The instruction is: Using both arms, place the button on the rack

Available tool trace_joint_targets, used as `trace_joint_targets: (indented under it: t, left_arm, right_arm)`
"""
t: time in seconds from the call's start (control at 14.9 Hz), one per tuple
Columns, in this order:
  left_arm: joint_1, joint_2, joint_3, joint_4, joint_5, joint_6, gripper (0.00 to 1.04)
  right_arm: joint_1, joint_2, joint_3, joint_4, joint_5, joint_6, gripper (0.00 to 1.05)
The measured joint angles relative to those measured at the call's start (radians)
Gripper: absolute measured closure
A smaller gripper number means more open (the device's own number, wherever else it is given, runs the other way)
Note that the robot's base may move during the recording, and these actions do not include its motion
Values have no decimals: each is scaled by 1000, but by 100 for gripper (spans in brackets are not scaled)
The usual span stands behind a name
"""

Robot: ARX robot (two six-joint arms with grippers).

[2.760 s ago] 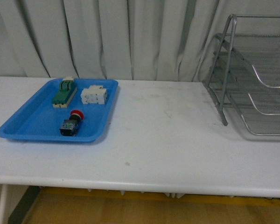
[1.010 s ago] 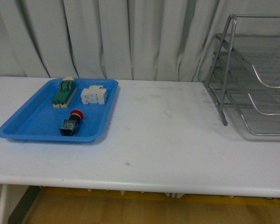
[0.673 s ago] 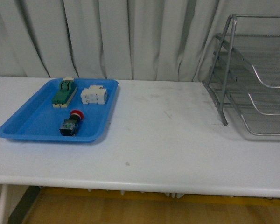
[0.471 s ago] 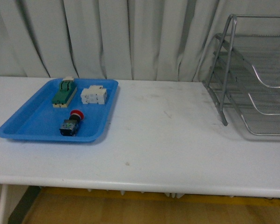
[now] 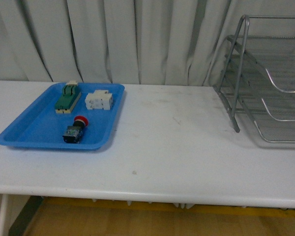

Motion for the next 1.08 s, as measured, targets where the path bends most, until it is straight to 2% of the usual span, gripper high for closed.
trace_joint_targets:
  t: [0.34,0.4,0.67,0.74,0.88,1.01,1.08]
  left_arm:
    - [0,0,0,0,0,0,7]
    - [0,0,0,0,0,0,7]
    - [0,0,0,0,0,0,7]
    - [0,0,0,0,0,0,7]
    - [0,0,0,0,0,0,7]
    - [0,0,0,0,0,0,7]
    - [0,0,0,0,0,0,7]
  right_arm:
    - [0,0,0,0,0,0,6]
    - [-35,68,3,73,-69,56,6]
    - [-292,840,277,747,-193,240,6]
    - [-375,1053,404,863,-224,318,6]
    - [-500,1371,608,884,-286,528,6]
    - [-577,1598,673,977,-360,778,6]
    - [-591,1685,665,1077,-447,913,6]
